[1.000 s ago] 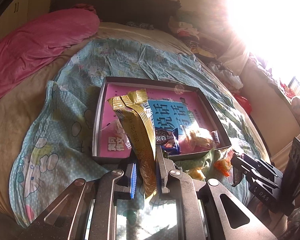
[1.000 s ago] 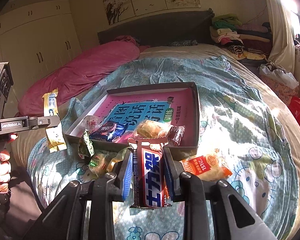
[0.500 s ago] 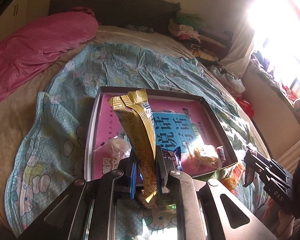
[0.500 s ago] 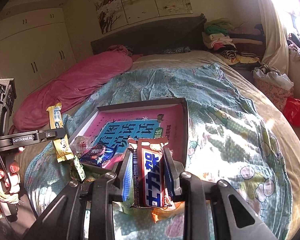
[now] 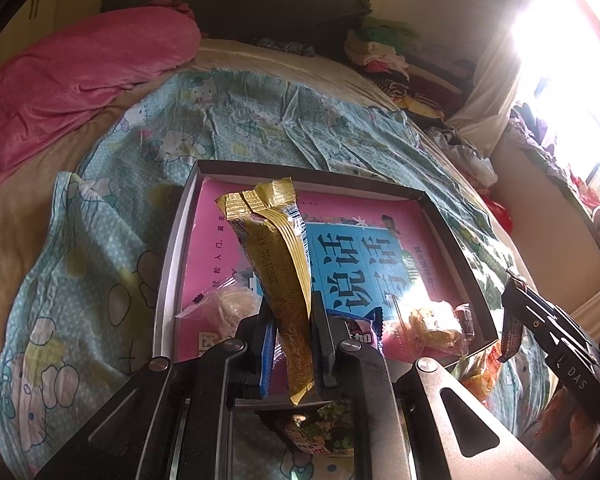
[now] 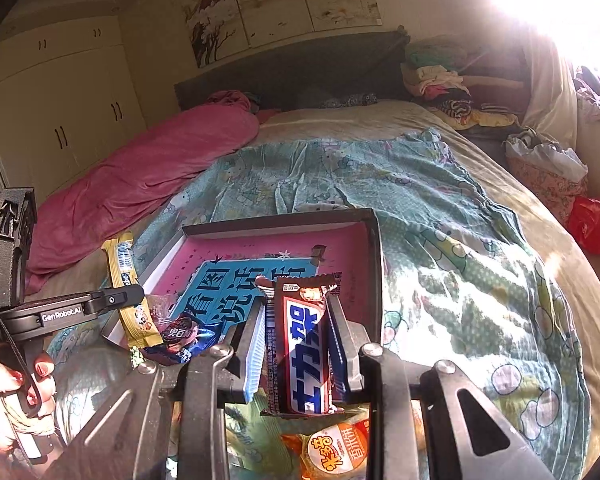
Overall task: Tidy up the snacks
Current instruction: 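Carry the chocolate bar over the tray with the right tool while the left tool carries the wafer bar there, then release the chocolate bar into the tray with the right tool while the left tool releases the wafer bar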
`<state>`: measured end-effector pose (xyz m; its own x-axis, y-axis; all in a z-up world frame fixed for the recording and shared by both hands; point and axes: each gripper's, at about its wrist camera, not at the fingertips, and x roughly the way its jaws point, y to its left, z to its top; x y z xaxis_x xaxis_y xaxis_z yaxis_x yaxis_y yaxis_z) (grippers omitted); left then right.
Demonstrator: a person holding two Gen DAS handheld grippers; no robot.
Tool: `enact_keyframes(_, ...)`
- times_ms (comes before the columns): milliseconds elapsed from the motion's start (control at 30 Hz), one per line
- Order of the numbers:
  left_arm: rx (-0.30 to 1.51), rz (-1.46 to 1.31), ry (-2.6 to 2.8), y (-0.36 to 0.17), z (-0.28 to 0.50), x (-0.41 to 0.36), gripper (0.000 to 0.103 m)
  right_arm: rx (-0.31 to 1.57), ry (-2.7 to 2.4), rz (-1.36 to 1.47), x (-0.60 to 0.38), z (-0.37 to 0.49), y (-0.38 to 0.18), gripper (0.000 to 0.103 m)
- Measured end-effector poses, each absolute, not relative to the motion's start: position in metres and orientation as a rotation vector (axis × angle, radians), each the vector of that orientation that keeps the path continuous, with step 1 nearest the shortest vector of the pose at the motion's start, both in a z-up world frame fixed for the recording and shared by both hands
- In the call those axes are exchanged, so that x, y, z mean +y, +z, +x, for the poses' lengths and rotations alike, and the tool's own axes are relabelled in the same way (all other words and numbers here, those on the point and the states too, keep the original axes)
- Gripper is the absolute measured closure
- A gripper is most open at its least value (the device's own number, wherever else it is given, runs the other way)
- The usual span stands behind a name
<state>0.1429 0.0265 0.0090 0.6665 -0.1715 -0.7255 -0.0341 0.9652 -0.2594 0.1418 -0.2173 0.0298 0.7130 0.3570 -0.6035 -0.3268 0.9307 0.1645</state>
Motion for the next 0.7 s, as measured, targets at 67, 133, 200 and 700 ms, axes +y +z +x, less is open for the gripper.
enact_keyframes(67,0.848,-0.265,-0.079,0.005,0.144,0.027,0.088,0.681,0.377,0.043,-0.214,0.146,0.028,0.074)
enact_keyframes(133,0.853,-0.264,-0.079,0.002,0.145,0.027,0.088,0.688,0.374,0.044,-0.213,0.151,0.026,0.074)
enact_keyframes(200,0.858,-0.265,-0.078,-0.001,0.145,0.027,0.088,0.695,0.372,0.043,-0.210,0.154,0.024,0.074)
enact_keyframes(700,0.870,-0.275,-0.078,-0.004,0.145,0.029,0.088,0.751,0.354,0.034,-0.199,0.176,0.003,0.074)
